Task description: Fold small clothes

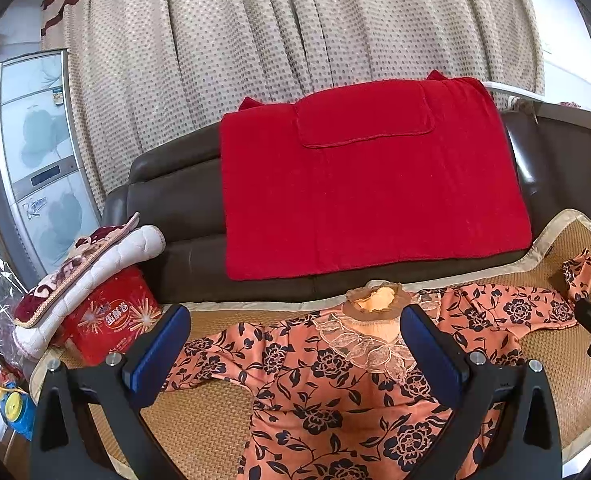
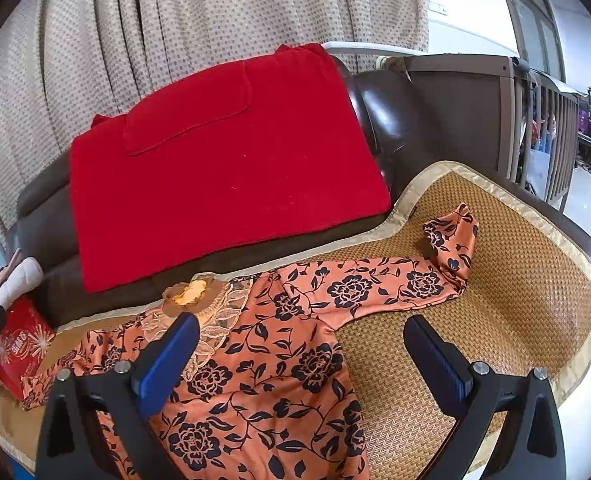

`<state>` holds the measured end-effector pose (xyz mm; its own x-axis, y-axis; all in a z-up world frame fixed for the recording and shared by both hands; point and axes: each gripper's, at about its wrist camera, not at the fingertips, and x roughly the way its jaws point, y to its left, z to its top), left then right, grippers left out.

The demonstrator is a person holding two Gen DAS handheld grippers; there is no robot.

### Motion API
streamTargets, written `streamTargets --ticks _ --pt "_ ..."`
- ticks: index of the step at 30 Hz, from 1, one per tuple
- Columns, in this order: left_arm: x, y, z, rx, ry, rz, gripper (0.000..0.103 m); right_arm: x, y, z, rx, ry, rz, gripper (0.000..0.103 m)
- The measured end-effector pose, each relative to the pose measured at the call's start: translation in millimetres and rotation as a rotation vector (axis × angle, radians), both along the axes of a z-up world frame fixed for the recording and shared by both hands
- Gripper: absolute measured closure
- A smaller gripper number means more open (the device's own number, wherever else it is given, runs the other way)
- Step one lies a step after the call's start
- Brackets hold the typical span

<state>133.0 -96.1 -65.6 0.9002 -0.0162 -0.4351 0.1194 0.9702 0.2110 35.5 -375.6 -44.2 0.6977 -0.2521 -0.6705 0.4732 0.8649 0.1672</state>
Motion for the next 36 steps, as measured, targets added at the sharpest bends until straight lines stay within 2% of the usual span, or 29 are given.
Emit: streamTargets --ticks 8,11,14,18,21,23,24,26,27,29,31,33,34,35,36 --pt "6 -9 -7 0.007 0.012 -0.006 0.000 4 -8 -11 0.011 0.016 -0.007 0.000" --pt "20 -18 -24 0.012 0.051 -0.025 0.000 5 -20 -19 0.037 0.026 -0.008 0.000" --pt "53 -32 -67 0.000 0.224 -0.082 0.000 5 -55 -40 0.113 0.023 -0.031 0.000" --pt "103 -52 -149 -0.011 0.461 -0.107 0.000 -6 -137 -89 0.294 0.009 -0.145 0.000" --pt "124 -64 -188 -0.002 0.513 -0.091 0.000 -15 -202 -129 0.386 -0.011 -0.284 0.009" --pt "133 -72 -205 0.016 0.519 -0.092 0.000 -17 -233 -149 0.464 -0.045 -0.349 0.023" --pt "138 -76 -213 0.025 0.521 -0.098 0.000 -17 -254 -163 0.508 -0.068 -0.409 0.027" --pt "141 -82 -222 0.041 0.512 -0.109 0.000 -10 -275 -173 0.500 -0.080 -0.472 0.038" --pt "142 -84 -226 0.059 0.502 -0.112 0.000 -2 -286 -175 0.459 -0.071 -0.494 0.039" --pt "143 -90 -233 0.093 0.506 -0.122 0.000 22 -301 -177 0.368 -0.025 -0.501 0.040" --pt "143 -91 -233 0.075 0.498 -0.129 0.000 48 -312 -184 0.307 0.065 -0.522 0.040" --pt "145 -92 -232 0.075 0.508 -0.141 0.000 68 -321 -196 0.294 0.128 -0.566 0.040" --pt "147 -91 -232 0.063 0.513 -0.149 0.000 79 -326 -208 0.310 0.183 -0.593 0.043" --pt "149 -88 -232 0.037 0.531 -0.153 0.000 86 -329 -217 0.342 0.207 -0.603 0.059" --pt "152 -85 -232 0.010 0.546 -0.152 0.000 93 -331 -228 0.389 0.226 -0.613 0.067"
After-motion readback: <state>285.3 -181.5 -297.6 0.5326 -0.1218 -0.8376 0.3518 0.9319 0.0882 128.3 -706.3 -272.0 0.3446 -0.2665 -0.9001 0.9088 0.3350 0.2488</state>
